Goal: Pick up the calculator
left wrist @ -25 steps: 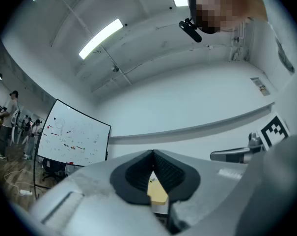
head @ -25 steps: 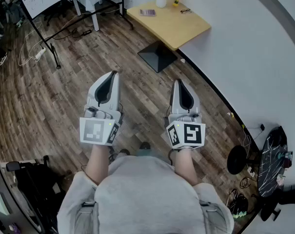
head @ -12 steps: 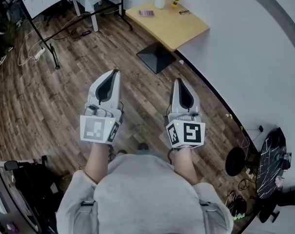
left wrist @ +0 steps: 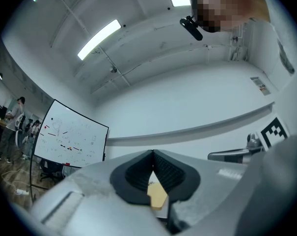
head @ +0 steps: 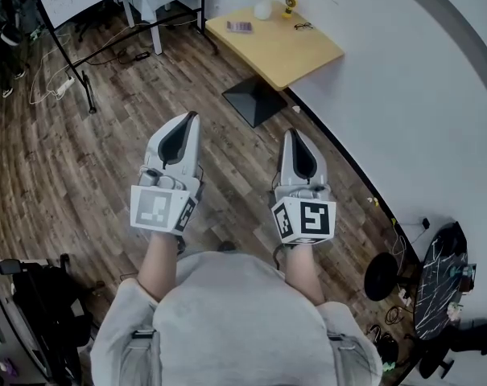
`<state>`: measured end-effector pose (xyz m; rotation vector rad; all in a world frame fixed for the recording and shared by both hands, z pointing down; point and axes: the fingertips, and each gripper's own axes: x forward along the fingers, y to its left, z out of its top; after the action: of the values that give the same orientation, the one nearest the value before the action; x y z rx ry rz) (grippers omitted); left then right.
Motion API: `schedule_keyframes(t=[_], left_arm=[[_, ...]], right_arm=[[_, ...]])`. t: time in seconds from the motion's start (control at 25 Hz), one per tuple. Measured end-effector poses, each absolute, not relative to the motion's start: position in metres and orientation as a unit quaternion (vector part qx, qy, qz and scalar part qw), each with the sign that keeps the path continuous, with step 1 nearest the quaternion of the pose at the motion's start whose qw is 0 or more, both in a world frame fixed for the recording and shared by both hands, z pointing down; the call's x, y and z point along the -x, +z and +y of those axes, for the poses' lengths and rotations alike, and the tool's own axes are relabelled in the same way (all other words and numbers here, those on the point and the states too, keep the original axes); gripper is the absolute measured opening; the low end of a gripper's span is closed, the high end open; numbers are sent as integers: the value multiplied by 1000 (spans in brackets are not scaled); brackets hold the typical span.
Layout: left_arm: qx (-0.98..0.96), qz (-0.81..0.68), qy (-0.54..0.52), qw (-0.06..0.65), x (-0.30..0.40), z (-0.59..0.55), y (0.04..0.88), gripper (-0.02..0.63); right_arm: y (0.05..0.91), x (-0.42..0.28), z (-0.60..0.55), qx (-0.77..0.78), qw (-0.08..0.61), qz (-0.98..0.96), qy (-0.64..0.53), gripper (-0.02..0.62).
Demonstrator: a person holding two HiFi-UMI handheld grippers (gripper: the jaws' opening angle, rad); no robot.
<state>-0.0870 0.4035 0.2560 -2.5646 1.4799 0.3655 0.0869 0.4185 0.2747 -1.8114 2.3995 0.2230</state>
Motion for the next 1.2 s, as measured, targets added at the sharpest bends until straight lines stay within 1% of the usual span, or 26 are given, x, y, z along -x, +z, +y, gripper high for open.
schedule_keyframes(t=[0.28,0.52,0.84,1.2], left_arm=[[854,500,113,85,74,401,259,5],[859,494,110,84,67,382,261,6],[863,485,119,78,64,323,263,6],[864,483,120,78,82,244,255,6]], right_arm=[[273,-97,409,593,77,798,71,2],[280,-102,393,596,71,797,66,3],[280,-105,338,605,66,790,68,3],[270,-89,260,607,69,788,73,3]])
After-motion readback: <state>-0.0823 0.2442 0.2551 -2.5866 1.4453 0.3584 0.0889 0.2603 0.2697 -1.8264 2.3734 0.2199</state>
